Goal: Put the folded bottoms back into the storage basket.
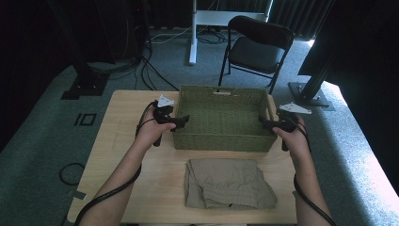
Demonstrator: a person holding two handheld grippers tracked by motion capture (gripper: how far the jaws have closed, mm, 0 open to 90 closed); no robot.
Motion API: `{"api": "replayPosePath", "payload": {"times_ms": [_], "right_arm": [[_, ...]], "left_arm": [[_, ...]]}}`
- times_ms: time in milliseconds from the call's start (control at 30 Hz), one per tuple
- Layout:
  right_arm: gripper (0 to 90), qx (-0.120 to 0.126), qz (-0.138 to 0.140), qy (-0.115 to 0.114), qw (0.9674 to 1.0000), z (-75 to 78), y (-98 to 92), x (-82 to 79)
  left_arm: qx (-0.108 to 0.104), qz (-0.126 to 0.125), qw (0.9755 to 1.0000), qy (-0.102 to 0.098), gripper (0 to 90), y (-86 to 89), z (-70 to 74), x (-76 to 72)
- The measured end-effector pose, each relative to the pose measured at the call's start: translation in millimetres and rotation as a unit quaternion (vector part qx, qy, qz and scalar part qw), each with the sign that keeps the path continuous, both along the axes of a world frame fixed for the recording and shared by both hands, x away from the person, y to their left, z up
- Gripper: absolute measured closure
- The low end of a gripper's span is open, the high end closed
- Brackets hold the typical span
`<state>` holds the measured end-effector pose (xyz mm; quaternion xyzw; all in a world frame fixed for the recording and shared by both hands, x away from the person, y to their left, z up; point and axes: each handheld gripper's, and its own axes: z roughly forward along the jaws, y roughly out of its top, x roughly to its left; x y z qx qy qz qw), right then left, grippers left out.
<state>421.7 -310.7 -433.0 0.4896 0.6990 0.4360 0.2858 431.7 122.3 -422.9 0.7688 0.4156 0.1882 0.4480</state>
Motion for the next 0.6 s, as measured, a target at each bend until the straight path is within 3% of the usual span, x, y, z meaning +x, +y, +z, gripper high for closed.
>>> {"api": "replayPosePath", "payload": {"times_ms": [233,600], "right_arm": [[14.8,0.006,0.01,-0.007,0.9999,-0.6,4.6,-16.0],[14.8,0.012,0.03,-0.013,0.9994,-2.9,14.7,-40.2]], "left_arm": [[0.0,-0.008,0.9999,-0.012,20.1,0.2,1.3,-12.4],[-0.002,-0.041,0.999,-0.017,20.1,-7.7,-2.3,-37.7]]}}
